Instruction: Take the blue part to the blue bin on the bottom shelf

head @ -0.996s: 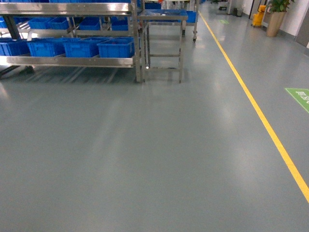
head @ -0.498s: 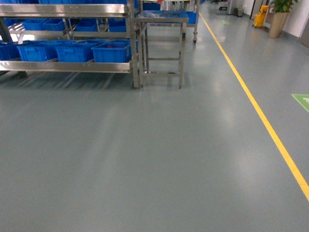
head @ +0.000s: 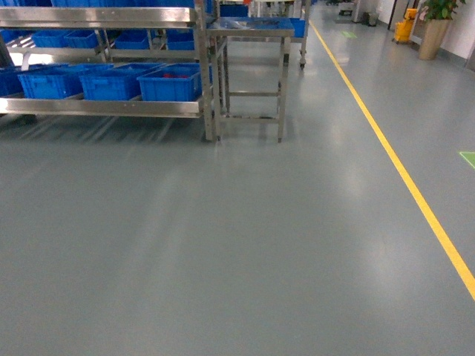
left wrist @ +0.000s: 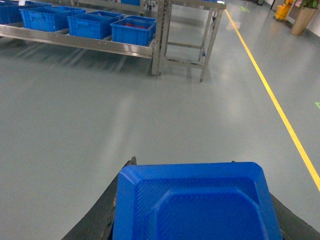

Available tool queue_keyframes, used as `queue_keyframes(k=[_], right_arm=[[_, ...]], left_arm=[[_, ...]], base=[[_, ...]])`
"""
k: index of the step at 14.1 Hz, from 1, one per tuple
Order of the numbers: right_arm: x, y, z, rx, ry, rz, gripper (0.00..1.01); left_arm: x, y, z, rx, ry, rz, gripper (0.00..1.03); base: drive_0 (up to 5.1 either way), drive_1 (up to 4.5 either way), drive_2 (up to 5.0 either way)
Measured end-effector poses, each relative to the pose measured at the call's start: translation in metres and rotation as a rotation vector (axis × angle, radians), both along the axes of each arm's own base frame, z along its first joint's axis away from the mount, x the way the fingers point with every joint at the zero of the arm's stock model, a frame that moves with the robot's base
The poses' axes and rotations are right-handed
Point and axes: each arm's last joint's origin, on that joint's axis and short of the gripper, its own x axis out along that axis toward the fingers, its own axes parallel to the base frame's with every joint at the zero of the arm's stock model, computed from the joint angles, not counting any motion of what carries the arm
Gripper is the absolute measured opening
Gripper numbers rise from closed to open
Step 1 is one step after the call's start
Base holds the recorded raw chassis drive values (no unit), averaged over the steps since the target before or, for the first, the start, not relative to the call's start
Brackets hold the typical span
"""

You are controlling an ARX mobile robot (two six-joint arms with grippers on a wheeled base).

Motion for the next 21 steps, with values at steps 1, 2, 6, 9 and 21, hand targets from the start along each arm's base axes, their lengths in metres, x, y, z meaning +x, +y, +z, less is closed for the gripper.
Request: queue_keyframes(k=[1,2,6,9,21], right_arm=[[0.0,0.0,0.0009,0.0,-0.009,0.0,0.98],[0.0,0.0,0.0,0.0,0.0,0.0,0.98],[0.0,0.0,0.0001,0.0,-0.002,-0.001,0.98],[0.0,0.0,0.0002,0.0,-0.002,0.0,0.98],[0.0,0.0,0.0003,0.0,-0.003,0.0,0.98]], left_arm=[[0.0,0.0001,0.0001,0.0,-0.001,0.003,0.43],[0.0,0.0,0.0,0.0,0.0,0.0,0.43],[0.0,0.0,0.0004,-0.001,-0.004,0.0,0.43],[0.0,0.0,0.0003,-0.001,-0.003,0.0,0.43],[0.0,0.0,0.0002,0.0,-0.002,0.001,0.43]], base=[[0.0,4.03,-4.0],[0.0,4.03,-4.0],[0.0,4.03,-4.0],[0.0,3.98,-4.0],[0.0,3.99,-4.0]])
